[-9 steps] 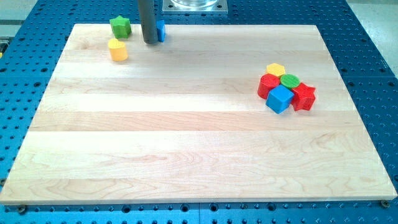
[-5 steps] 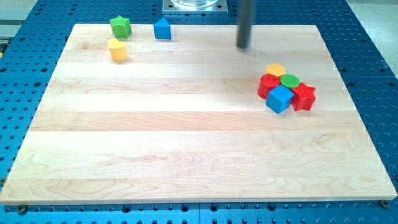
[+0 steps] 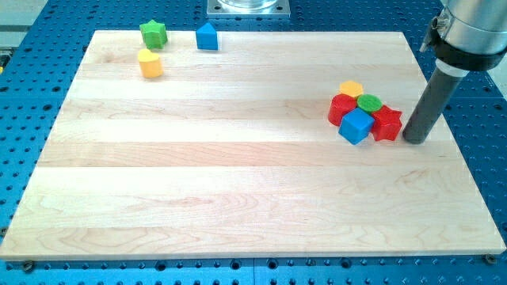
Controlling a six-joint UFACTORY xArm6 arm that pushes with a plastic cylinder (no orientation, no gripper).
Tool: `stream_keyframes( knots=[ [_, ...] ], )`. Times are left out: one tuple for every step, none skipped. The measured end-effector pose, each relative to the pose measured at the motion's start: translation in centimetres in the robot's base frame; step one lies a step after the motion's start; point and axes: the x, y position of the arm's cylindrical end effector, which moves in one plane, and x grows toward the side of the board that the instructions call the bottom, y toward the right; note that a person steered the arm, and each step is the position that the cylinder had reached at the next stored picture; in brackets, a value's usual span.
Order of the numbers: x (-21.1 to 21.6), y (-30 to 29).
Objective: Push the red blocks left to the cube
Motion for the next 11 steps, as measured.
stream_keyframes(
  knots=[
    [-0.1,-2.1],
    [-0.8,-4.6],
    [-1.2,-7.2],
    [-1.4,-12.6],
    [-1.5,-14.1],
    [-1.9,-13.8],
    [-3.3,-16.9],
    [-4.1,-18.9],
    [-3.3,-11.6],
    [-5.3,-9.0],
    [-7.0,-9.5]
  ],
)
